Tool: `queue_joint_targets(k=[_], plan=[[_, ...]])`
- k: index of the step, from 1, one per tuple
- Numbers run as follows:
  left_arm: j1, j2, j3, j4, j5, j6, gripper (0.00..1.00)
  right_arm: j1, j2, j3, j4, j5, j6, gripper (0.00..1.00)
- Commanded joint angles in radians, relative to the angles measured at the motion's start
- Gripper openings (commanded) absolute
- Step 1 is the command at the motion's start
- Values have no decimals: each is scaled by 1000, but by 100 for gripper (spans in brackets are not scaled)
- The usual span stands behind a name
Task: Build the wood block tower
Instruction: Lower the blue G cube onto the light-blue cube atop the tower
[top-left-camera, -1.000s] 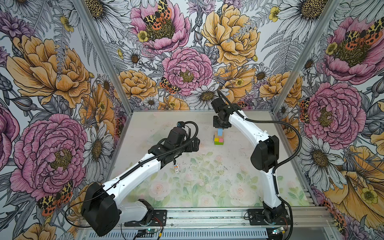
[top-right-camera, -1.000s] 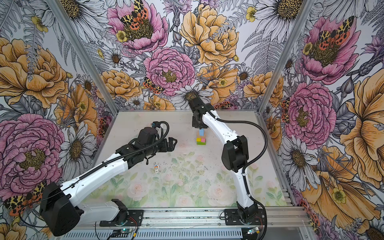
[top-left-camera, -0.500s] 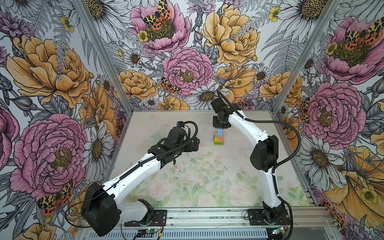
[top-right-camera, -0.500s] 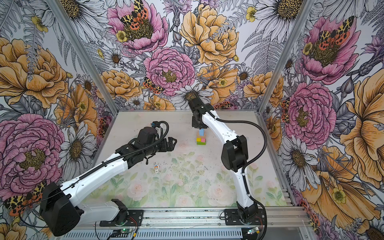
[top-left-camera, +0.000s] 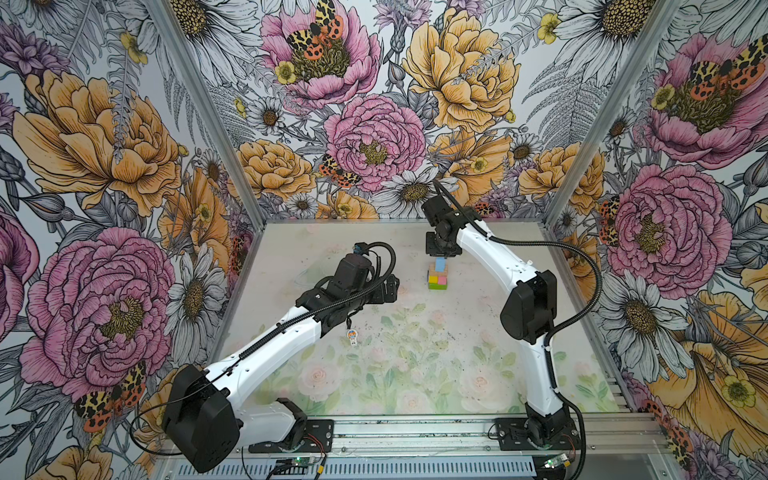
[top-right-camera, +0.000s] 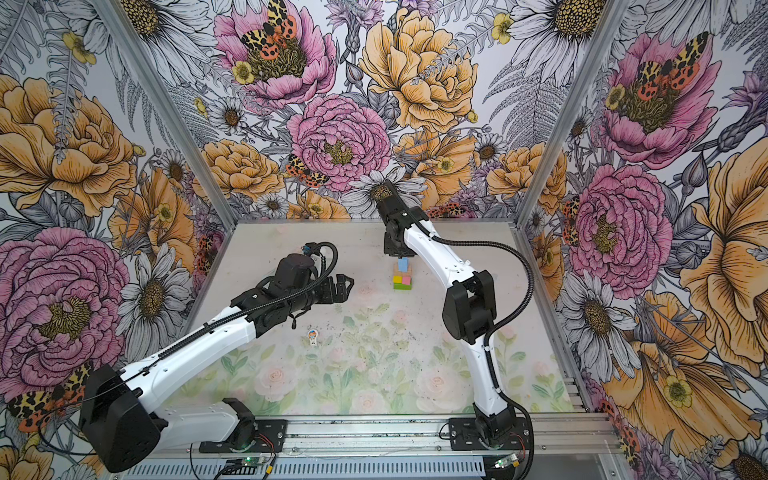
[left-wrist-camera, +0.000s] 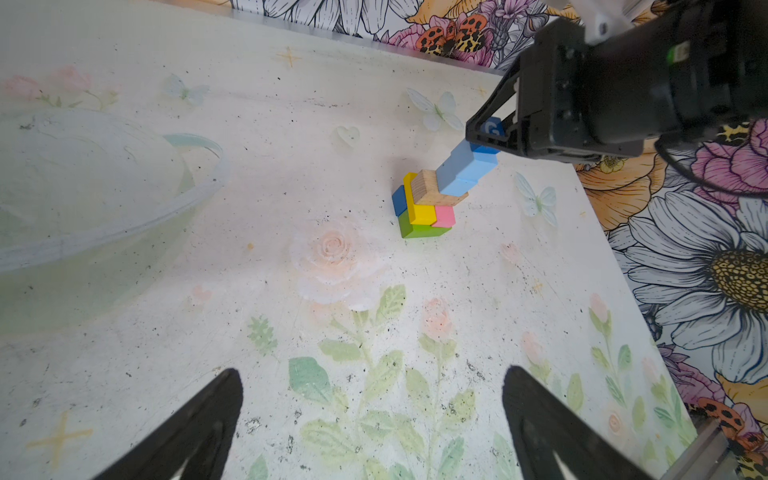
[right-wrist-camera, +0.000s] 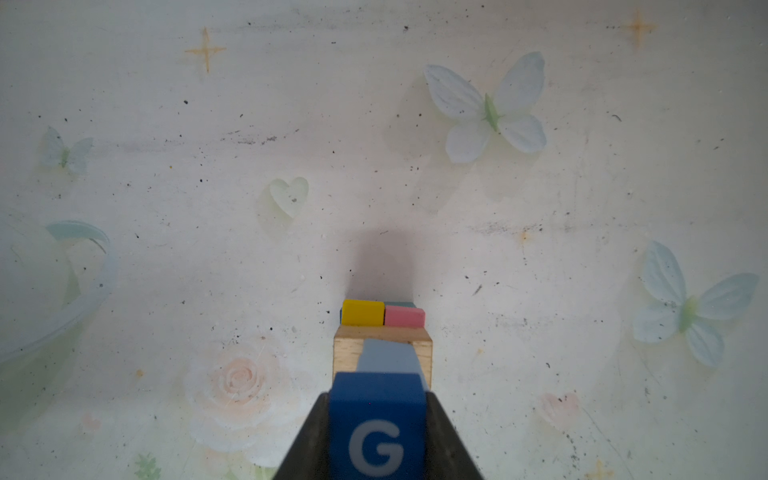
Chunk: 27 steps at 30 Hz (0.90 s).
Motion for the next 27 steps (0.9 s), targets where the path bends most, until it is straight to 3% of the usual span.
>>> queue_joint_targets(k=[1,27], plan=[[10,-1,21,20,22,12,99,-6,0,17,-5,8,10,30],[9,-4,22,22,18,12,99,-6,-17,19,-3,27,14,30]])
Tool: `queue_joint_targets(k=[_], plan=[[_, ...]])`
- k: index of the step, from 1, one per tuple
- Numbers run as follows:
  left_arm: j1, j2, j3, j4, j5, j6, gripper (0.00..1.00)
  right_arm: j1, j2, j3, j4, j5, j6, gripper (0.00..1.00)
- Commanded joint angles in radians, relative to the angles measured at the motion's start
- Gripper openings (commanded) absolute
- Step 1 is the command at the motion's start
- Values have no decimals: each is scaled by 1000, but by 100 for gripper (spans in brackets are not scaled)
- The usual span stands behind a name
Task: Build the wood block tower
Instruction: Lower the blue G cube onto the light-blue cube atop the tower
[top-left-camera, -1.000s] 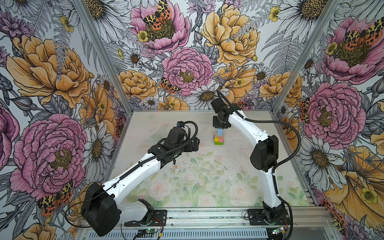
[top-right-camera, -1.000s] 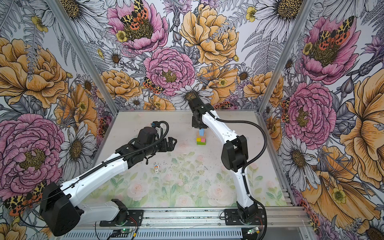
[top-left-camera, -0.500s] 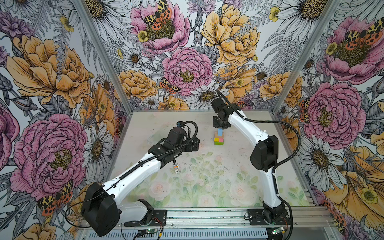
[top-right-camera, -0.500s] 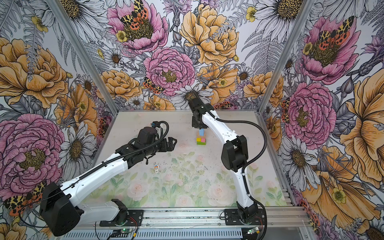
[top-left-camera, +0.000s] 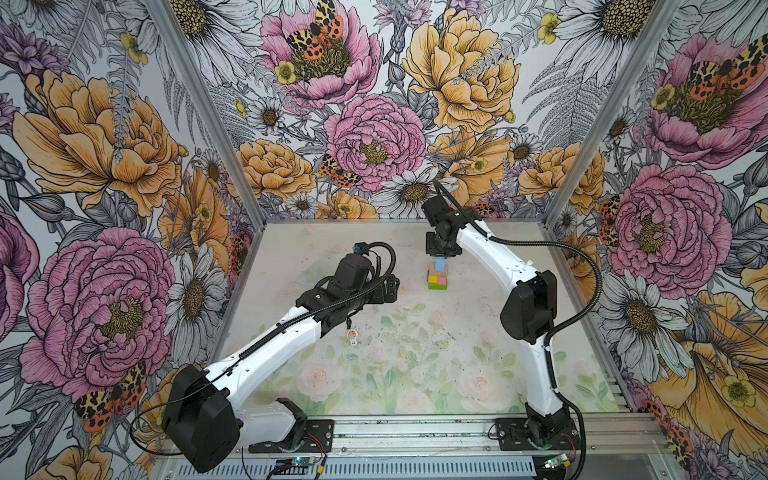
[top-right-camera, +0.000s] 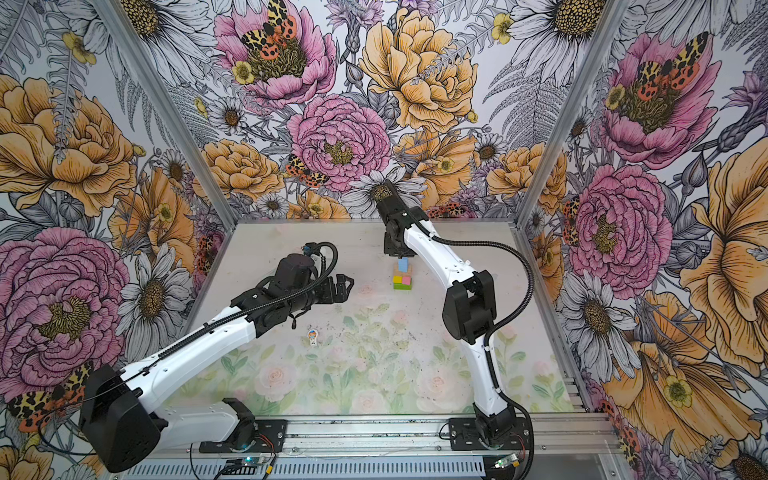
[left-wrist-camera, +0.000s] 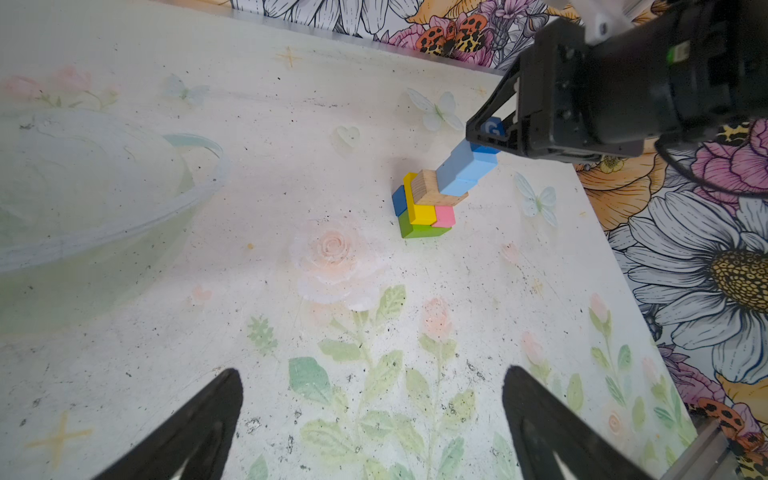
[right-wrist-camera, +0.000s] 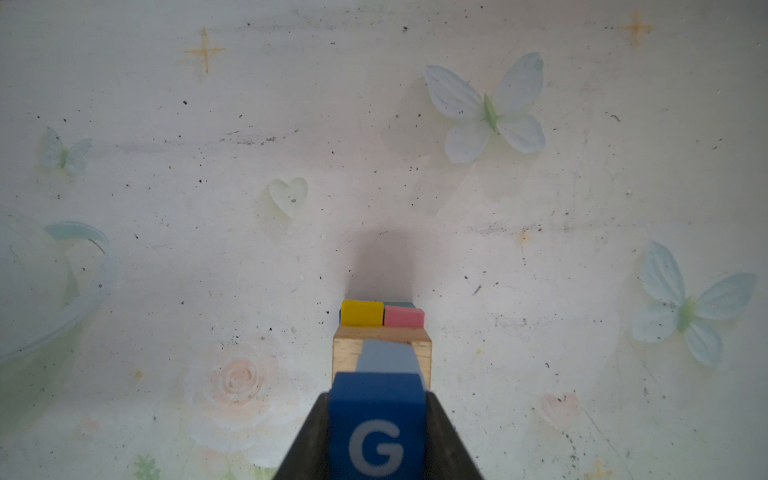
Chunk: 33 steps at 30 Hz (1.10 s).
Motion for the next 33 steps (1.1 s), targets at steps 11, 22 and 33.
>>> queue_joint_targets(k=[11,22,33], plan=[[10,-14,19,22,17,10,99,-8,-22,13,-4,26,15,30],[9,-12,21,23,18,7,99,-10,-34,13,-3,33,15,30],[8,-15,21,22,20,6,99,-10,-41,6,-3,29,14,31]])
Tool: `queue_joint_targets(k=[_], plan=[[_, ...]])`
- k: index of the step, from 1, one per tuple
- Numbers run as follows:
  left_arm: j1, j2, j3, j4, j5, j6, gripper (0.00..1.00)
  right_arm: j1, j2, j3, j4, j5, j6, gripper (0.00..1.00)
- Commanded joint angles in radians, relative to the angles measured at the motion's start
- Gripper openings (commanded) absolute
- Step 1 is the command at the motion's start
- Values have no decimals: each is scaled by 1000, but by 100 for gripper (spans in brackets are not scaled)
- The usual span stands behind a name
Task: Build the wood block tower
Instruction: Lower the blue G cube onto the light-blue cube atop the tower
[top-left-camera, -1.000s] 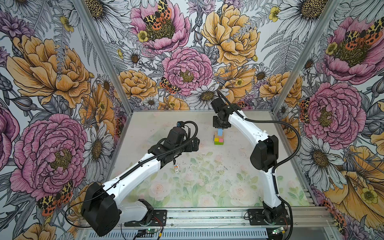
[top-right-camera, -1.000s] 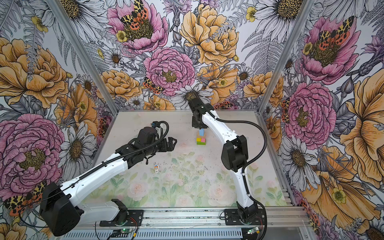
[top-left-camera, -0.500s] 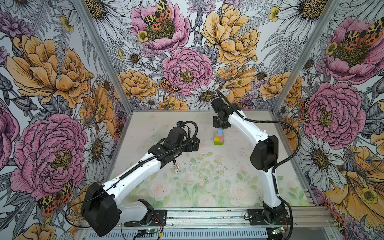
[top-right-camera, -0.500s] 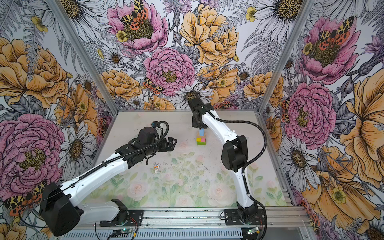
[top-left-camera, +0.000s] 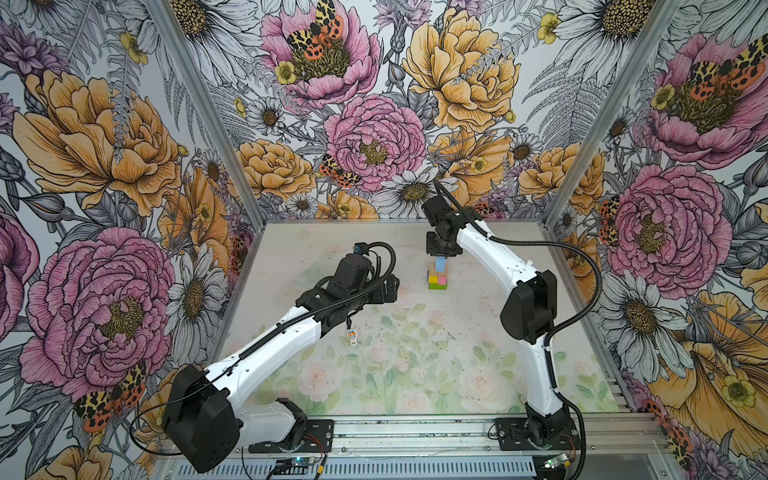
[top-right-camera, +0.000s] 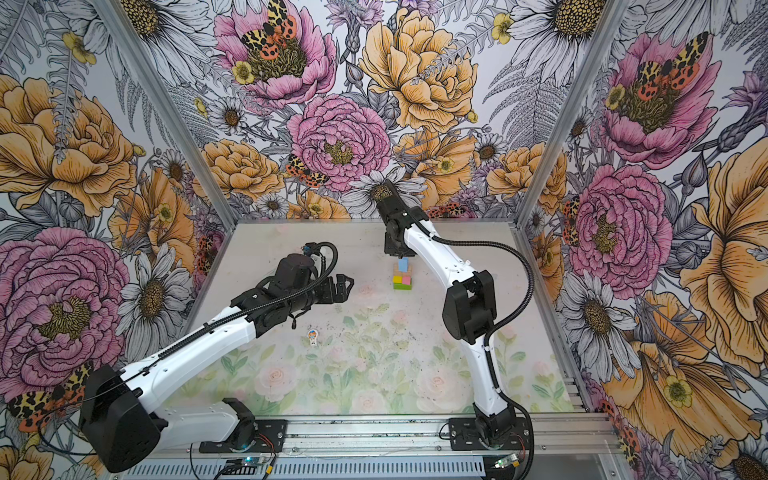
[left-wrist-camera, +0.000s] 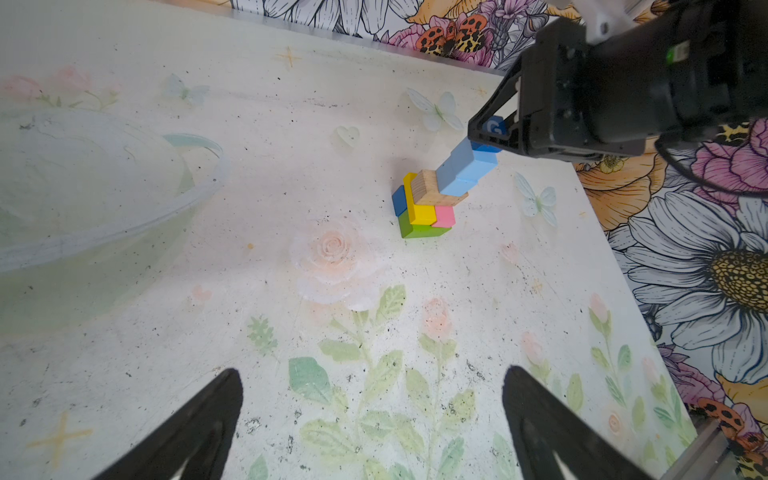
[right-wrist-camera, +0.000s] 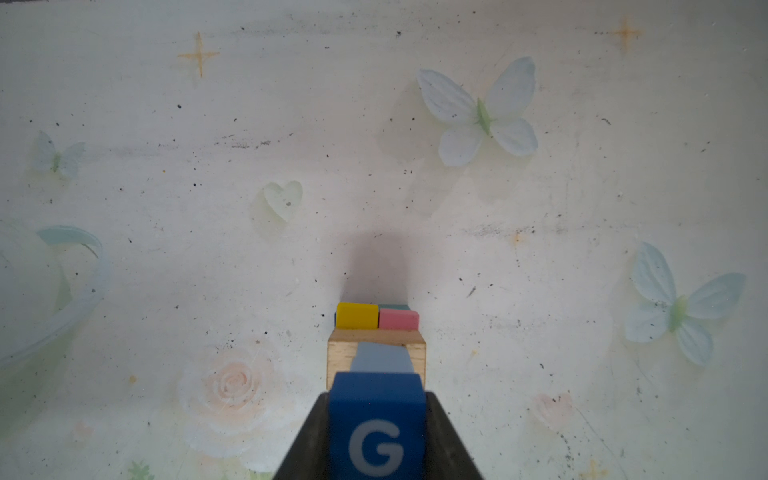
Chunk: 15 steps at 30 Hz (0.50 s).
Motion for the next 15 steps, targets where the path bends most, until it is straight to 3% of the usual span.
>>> queue_joint_targets(k=[1,15], plan=[[6,-15,20,22,20,5,99,-3,-41,3,-3,17,14,31],[8,-14,17,23,17,5,99,-3,-42,-4,-3,14,14,32]])
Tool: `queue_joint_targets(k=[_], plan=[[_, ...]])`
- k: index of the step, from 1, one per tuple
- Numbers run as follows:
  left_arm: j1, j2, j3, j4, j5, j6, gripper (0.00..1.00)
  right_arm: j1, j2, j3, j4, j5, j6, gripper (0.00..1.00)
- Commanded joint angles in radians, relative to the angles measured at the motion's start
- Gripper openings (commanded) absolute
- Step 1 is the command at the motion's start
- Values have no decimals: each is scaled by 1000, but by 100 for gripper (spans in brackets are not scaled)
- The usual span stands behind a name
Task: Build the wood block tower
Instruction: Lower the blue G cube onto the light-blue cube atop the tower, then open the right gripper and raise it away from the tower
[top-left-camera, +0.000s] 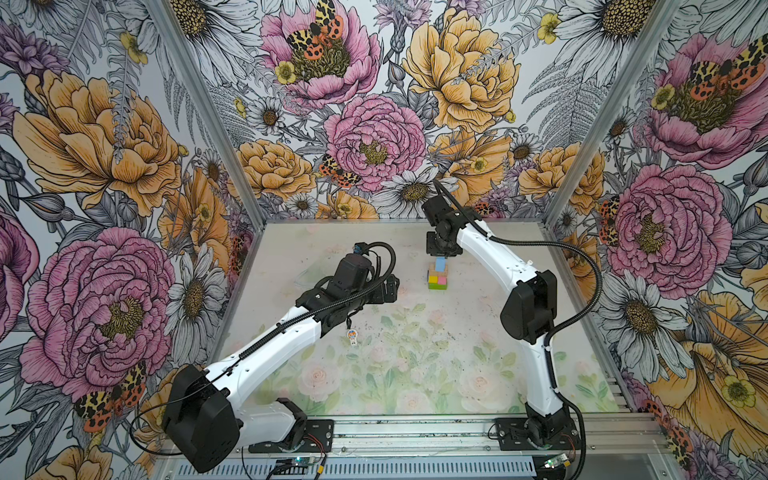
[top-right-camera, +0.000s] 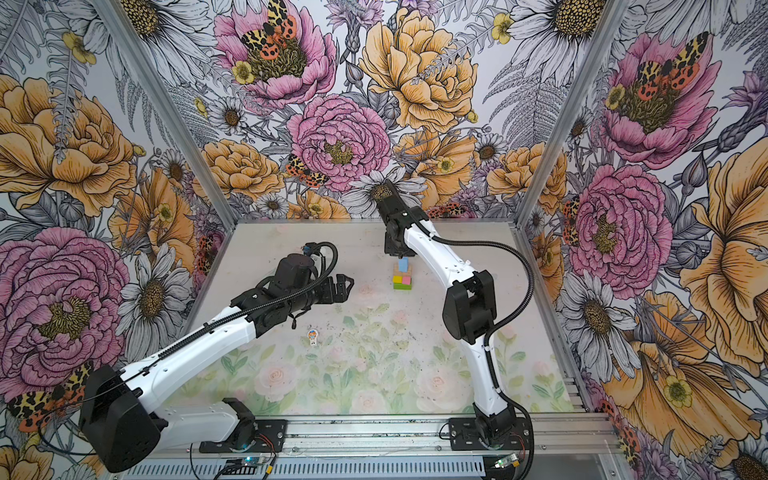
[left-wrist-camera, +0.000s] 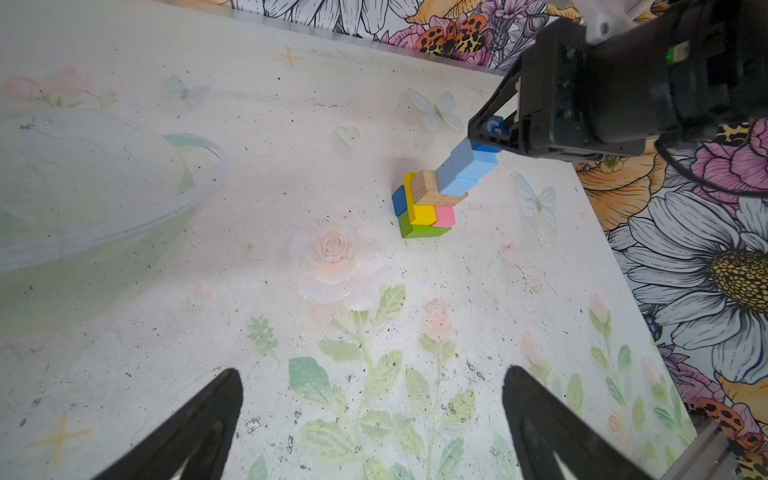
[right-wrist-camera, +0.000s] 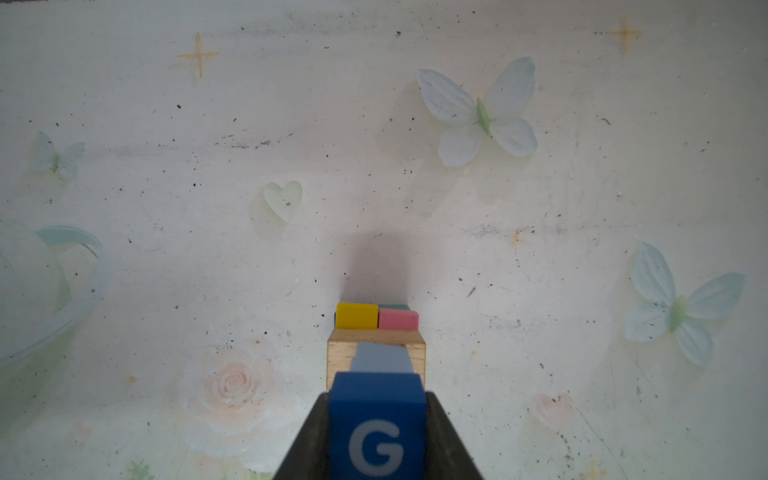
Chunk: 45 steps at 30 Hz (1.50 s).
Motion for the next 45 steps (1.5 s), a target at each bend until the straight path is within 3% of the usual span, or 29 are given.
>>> queue_joint_targets(k=[1,26,45], plan=[[8,-14,18,23,18,5,99,-3,-42,-3,-3,16,16,32],[7,-16,18,30,11,4,99,-4,-50,-2,6,23,15,44],[0,-138,-29,-32,-53,-27,99,14,-270,-71,15,41,4,50]])
